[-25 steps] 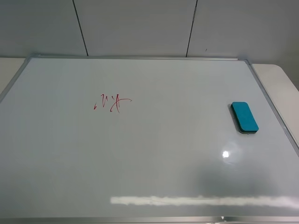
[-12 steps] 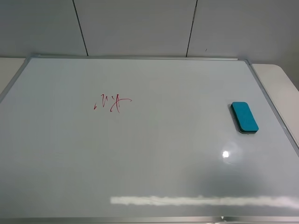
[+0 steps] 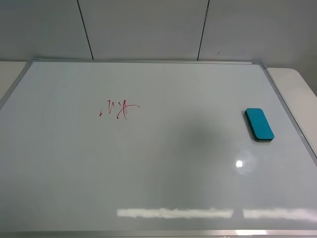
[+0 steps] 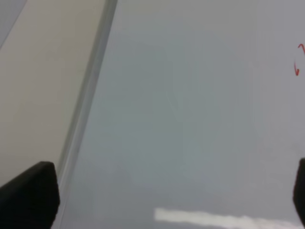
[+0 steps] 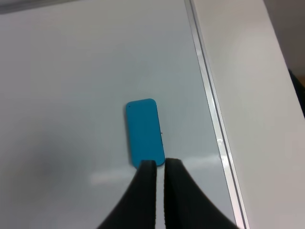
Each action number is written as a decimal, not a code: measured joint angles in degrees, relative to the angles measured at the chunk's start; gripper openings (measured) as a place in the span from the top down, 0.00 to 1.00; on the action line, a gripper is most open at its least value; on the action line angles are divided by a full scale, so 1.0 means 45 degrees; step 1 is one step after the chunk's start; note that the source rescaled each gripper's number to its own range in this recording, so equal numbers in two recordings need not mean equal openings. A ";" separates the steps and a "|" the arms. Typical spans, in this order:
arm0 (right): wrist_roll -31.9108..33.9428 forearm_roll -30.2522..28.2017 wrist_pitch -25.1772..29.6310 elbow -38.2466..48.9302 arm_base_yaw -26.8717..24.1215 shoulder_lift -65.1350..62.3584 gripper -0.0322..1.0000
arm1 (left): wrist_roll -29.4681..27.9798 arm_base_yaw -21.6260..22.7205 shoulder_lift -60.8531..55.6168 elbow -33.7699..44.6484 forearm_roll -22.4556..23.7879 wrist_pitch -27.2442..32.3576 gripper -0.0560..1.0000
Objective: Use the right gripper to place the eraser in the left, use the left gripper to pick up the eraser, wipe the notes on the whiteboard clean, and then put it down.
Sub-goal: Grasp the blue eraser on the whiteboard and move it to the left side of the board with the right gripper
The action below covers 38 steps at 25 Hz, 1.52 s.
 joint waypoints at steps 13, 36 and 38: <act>-0.0449 -0.0122 -0.0946 -0.0110 0.0000 0.5178 0.97 | 0.0000 0.0000 0.0000 0.0000 0.0000 0.0000 0.00; 0.0162 -0.0838 -0.2889 0.0059 0.1255 1.0403 0.97 | 0.0000 0.0000 0.0000 0.0000 0.0000 0.0000 0.00; 0.0369 -0.1056 -0.3043 0.0059 0.1360 1.0998 0.97 | 0.0000 0.0000 0.0000 0.0000 0.0000 0.0000 0.00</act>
